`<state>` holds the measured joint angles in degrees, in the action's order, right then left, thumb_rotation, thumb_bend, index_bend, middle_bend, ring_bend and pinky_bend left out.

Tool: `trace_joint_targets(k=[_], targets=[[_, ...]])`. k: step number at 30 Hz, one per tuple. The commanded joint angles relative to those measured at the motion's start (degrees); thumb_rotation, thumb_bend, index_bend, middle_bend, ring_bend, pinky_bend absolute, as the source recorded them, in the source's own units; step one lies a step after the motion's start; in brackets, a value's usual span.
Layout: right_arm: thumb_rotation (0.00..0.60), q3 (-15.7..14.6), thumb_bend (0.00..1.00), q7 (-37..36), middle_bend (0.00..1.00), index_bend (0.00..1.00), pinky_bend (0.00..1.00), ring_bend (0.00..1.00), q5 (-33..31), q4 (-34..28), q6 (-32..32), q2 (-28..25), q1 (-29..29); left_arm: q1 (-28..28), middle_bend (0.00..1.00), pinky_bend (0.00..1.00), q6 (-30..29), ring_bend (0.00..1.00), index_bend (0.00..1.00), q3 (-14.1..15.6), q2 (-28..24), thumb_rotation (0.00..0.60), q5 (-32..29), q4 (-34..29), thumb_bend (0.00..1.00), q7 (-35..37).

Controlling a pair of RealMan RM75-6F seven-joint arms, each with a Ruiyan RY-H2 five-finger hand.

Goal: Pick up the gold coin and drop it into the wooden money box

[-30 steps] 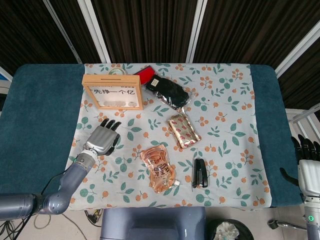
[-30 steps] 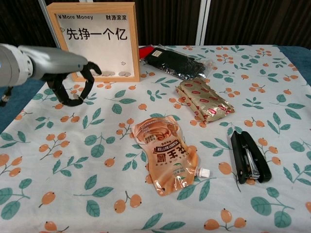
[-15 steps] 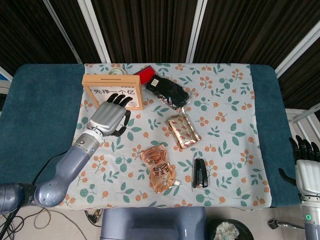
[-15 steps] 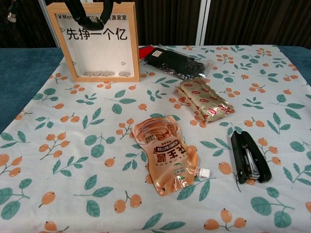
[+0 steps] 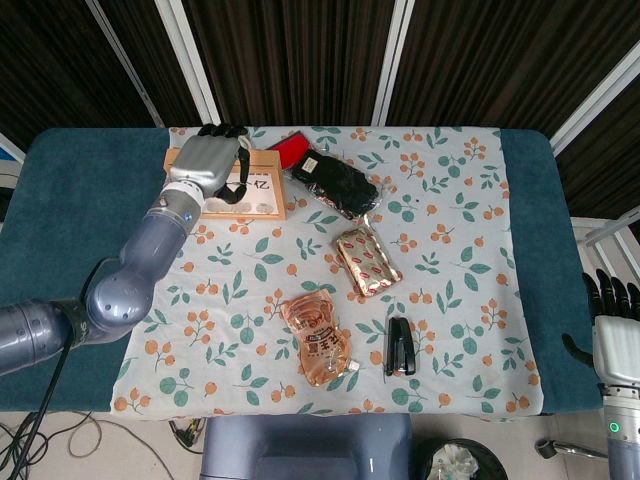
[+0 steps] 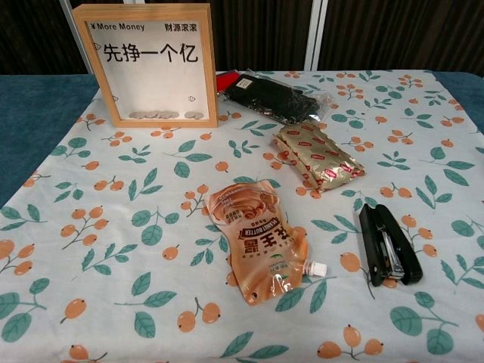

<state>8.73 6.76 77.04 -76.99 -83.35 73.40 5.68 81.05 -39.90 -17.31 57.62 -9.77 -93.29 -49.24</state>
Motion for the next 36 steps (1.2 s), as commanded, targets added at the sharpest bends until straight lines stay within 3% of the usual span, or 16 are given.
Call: trace_joint_targets(k=[1, 8, 17, 25, 31, 36], targets=[[0.6, 0.09, 0.3, 1.23, 0.0, 0.0, 0.0, 0.0, -0.46, 0.92, 0.29, 0.76, 0.28, 5.65, 0.09, 0.0, 6.43, 0.0, 0.73, 5.24, 1.75, 0.6, -8.57, 9.33, 0.58, -4.63], [0.6, 0.55, 0.3, 4.77, 0.0, 0.0, 0.0, 0.0, -1.87, 3.72, 0.34, 2.48, 0.58, 10.75, 0.09, 0.0, 16.71, 0.0, 0.73, 14.26, 5.73, 0.6, -19.38, 22.86, 0.58, -9.12], [0.6, 1.63, 0.3, 7.14, 0.0, 0.0, 0.0, 0.0, -3.2, 5.43, -0.83, 3.28, 0.49, 14.78, 0.09, 0.0, 25.65, 0.0, 0.73, 25.27, 10.5, 0.6, -24.56, 34.16, 0.59, -8.48], [0.6, 1.86, 0.3, 7.37, 0.0, 0.0, 0.0, 0.0, -3.49, 6.39, -0.74, 3.59, 0.62, 17.3, 0.09, 0.0, 31.04, 0.0, 0.74, 34.07, 13.95, 0.6, -24.53, 40.37, 0.59, -2.01], [0.6, 2.14, 0.3, 7.49, 0.0, 0.0, 0.0, 0.0, -3.78, 7.04, -0.85, 3.81, 0.65, 18.3, 0.09, 0.0, 34.93, 0.0, 0.74, 40.25, 16.75, 0.6, -20.15, 45.03, 0.59, 5.92], [0.6, 2.34, 0.3, 7.46, 0.0, 0.0, 0.0, 0.0, -4.02, 7.32, -0.84, 3.93, 0.67, 18.25, 0.09, 0.0, 38.02, 0.0, 0.74, 43.74, 18.49, 0.6, -16.37, 48.51, 0.59, 13.88]])
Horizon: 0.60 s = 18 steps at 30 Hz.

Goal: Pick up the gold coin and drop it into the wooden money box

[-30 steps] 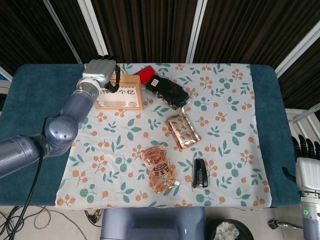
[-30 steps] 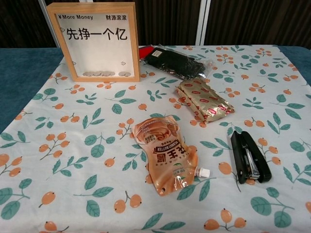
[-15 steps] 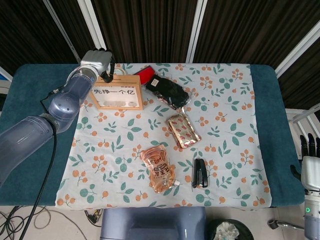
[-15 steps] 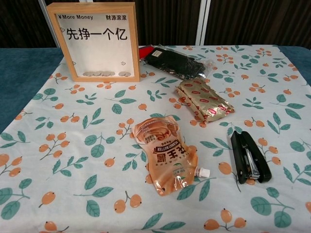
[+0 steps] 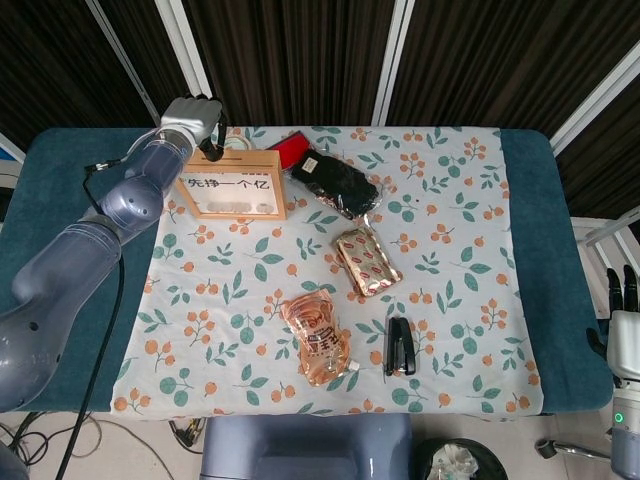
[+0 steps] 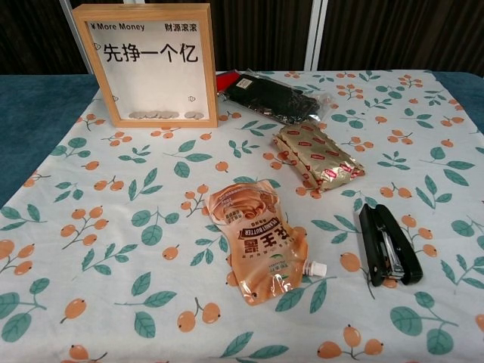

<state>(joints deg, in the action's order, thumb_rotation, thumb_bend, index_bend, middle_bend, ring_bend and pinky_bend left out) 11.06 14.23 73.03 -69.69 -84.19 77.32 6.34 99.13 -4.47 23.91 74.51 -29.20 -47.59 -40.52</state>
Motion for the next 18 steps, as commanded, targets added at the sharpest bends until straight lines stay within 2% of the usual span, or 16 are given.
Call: trace_joint_targets(k=[1, 4, 11, 18], targets=[[0.6, 0.02, 0.3, 0.04, 0.0, 0.0, 0.0, 0.0, 0.02, 0.05, -0.04, 0.03, 0.02, 0.14, 0.09, 0.0, 3.47, 0.0, 0.74, 3.27, 1.98, 0.6, 4.33, 3.66, 0.59, 7.15], [0.6, 0.11, 0.3, 0.15, 0.0, 0.0, 0.0, 0.0, -0.09, 0.19, -0.15, 0.09, -0.02, 0.18, 0.09, 0.0, 5.39, 0.0, 0.74, 5.44, 3.08, 0.6, 8.27, 5.88, 0.59, 12.29], [0.6, 0.19, 0.3, 0.28, 0.0, 0.0, 0.0, 0.0, -0.3, 0.5, 0.0, 0.24, 0.03, 0.06, 0.09, 0.0, 9.84, 0.0, 0.73, 8.23, 5.42, 0.6, 17.65, 10.27, 0.59, 24.32], [0.6, 0.4, 0.3, 0.06, 0.0, 0.0, 0.0, 0.0, -0.32, 0.6, -0.24, 0.14, 0.0, 0.07, 0.09, 0.0, 13.25, 0.0, 0.73, 9.35, 7.3, 0.6, 27.03, 13.87, 0.59, 34.93]])
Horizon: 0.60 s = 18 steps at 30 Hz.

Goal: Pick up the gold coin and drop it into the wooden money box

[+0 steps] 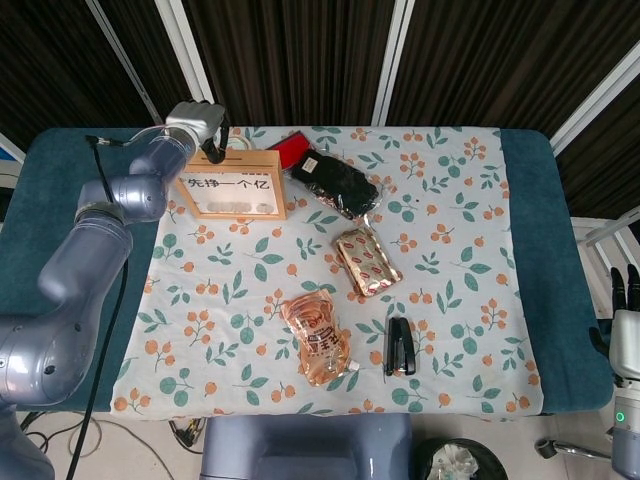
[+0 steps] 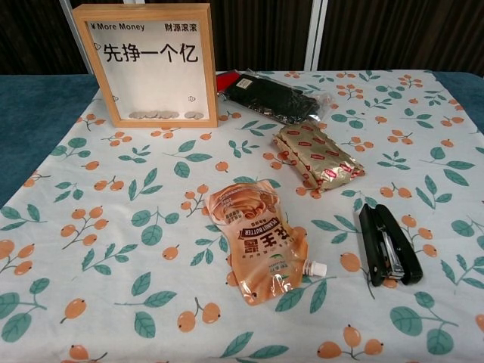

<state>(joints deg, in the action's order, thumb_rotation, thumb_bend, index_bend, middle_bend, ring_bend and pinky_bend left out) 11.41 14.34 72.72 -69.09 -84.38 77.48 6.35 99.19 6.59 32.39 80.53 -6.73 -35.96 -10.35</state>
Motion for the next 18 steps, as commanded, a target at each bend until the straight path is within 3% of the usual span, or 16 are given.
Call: trace_joint_targets(k=[1, 10, 18], targets=[[0.6, 0.09, 0.3, -0.1, 0.0, 0.0, 0.0, 0.0, -0.03, -0.01, -0.1, -0.06, -0.03, 0.03, 0.09, 0.0, 2.67, 0.0, 0.73, 0.9, 1.52, 0.6, 6.25, 2.74, 0.59, 6.42], [0.6, 0.19, 0.3, -0.24, 0.0, 0.0, 0.0, 0.0, 0.04, -0.18, -0.31, -0.22, -0.08, -0.24, 0.09, 0.0, 5.49, 0.0, 0.71, -0.37, 2.7, 0.6, 17.96, 5.51, 0.58, 16.74], [0.6, 0.31, 0.3, -0.15, 0.0, 0.0, 0.0, 0.0, -0.1, -0.25, -0.41, -0.27, -0.12, -0.83, 0.09, 0.0, 7.07, 0.0, 0.68, -3.4, 3.44, 0.6, 27.6, 7.34, 0.58, 23.84]])
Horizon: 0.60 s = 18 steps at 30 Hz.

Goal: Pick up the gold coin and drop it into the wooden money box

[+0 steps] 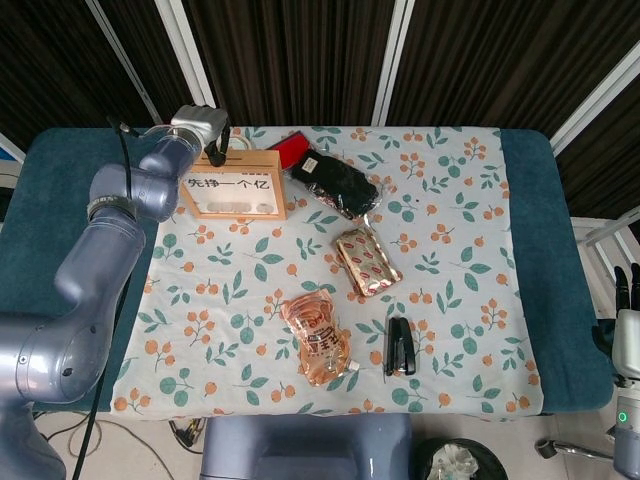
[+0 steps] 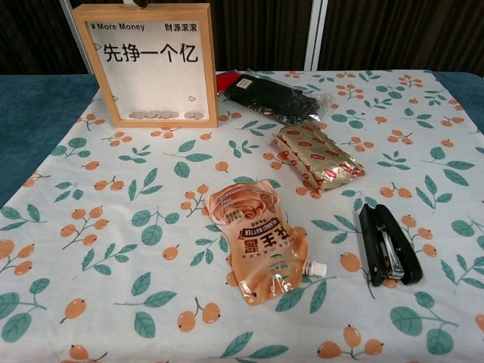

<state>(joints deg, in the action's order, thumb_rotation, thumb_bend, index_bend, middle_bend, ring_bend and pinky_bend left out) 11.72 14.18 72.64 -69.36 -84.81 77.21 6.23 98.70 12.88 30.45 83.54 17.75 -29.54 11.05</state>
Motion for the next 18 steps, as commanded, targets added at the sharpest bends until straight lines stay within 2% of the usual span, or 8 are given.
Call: trace_joint_targets(k=[1, 18], targets=[[0.6, 0.02, 0.3, 0.02, 0.0, 0.0, 0.0, 0.0, -0.05, 0.03, 0.04, 0.01, 0.01, -0.43, 0.09, 0.0, 1.0, 0.0, 0.68, -1.9, 0.53, 0.6, 4.44, 1.15, 0.58, 3.22], [0.6, 0.44, 0.3, -0.01, 0.0, 0.0, 0.0, 0.0, -0.39, -0.13, -0.29, -0.13, -0.06, -0.71, 0.05, 0.0, 3.99, 0.0, 0.58, -9.21, -0.37, 0.6, 18.91, 1.58, 0.57, 11.19]])
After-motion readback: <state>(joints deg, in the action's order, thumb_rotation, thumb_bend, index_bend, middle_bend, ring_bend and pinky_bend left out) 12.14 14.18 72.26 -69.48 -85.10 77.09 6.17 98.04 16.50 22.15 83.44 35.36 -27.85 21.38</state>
